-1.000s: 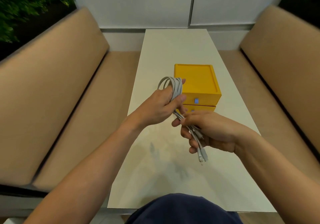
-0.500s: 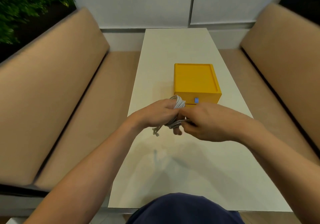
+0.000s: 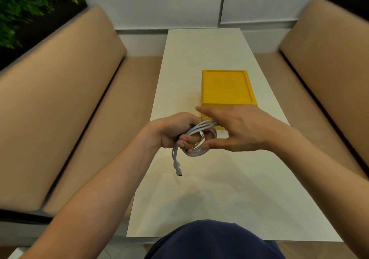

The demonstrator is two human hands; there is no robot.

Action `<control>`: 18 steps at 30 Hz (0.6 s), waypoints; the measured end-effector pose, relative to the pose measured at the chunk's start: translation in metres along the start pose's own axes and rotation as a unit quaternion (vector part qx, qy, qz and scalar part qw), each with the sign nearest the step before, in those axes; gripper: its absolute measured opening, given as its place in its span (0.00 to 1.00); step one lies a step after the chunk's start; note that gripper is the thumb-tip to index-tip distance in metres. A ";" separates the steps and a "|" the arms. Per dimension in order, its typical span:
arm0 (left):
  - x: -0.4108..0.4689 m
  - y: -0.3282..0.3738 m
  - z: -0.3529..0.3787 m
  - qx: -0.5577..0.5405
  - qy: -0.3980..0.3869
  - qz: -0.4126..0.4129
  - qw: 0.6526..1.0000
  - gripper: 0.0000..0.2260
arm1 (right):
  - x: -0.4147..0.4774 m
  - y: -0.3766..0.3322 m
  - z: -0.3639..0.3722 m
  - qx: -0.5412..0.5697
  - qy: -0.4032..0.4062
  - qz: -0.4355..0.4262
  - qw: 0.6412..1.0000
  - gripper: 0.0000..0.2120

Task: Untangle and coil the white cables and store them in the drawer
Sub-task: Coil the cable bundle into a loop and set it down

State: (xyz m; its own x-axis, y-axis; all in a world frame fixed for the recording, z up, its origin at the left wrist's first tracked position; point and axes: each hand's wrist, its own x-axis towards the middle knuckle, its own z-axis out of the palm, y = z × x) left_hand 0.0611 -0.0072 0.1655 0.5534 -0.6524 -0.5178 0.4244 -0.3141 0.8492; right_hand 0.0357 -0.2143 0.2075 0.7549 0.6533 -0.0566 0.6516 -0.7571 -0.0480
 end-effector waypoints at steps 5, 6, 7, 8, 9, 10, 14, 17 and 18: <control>0.002 -0.002 -0.003 -0.012 -0.013 -0.007 1.000 0.20 | 0.018 0.004 0.003 0.097 -0.044 0.036 0.994 0.21; 0.001 -0.003 -0.004 -0.017 -0.019 -0.005 1.000 0.19 | 0.021 0.005 0.003 0.120 -0.051 0.039 0.991 0.21; 0.001 -0.004 -0.005 -0.025 -0.028 -0.004 0.999 0.18 | 0.023 0.004 0.004 0.131 -0.058 0.039 0.989 0.22; 0.000 -0.005 -0.006 -0.033 -0.036 -0.004 0.999 0.17 | 0.025 0.002 0.006 0.125 -0.060 0.037 0.990 0.22; 0.000 -0.006 -0.006 -0.044 -0.040 -0.009 0.998 0.15 | 0.027 0.001 0.008 0.105 -0.052 0.030 0.993 0.23; 0.000 -0.006 -0.007 -0.056 -0.043 -0.016 0.997 0.14 | 0.029 -0.001 0.010 0.073 -0.042 0.022 0.996 0.23; -0.003 -0.008 -0.013 -0.111 -0.052 -0.016 0.992 0.22 | 0.032 -0.004 0.018 0.044 -0.049 0.024 0.998 0.19; -0.004 -0.007 -0.011 -0.108 0.011 -0.016 0.994 0.33 | 0.033 -0.007 0.027 0.046 -0.039 0.040 0.997 0.16; -0.004 -0.005 -0.008 -0.100 0.044 -0.017 0.994 0.34 | 0.033 -0.007 0.030 0.037 -0.026 0.042 0.998 0.17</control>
State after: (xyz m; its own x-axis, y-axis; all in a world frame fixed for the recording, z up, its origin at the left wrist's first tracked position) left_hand 0.0619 0.0024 0.1625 0.5934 -0.5783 -0.5599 0.5724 -0.1859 0.7986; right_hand 0.0540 -0.1873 0.1762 0.8009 0.5875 -0.1158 0.5769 -0.8088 -0.1140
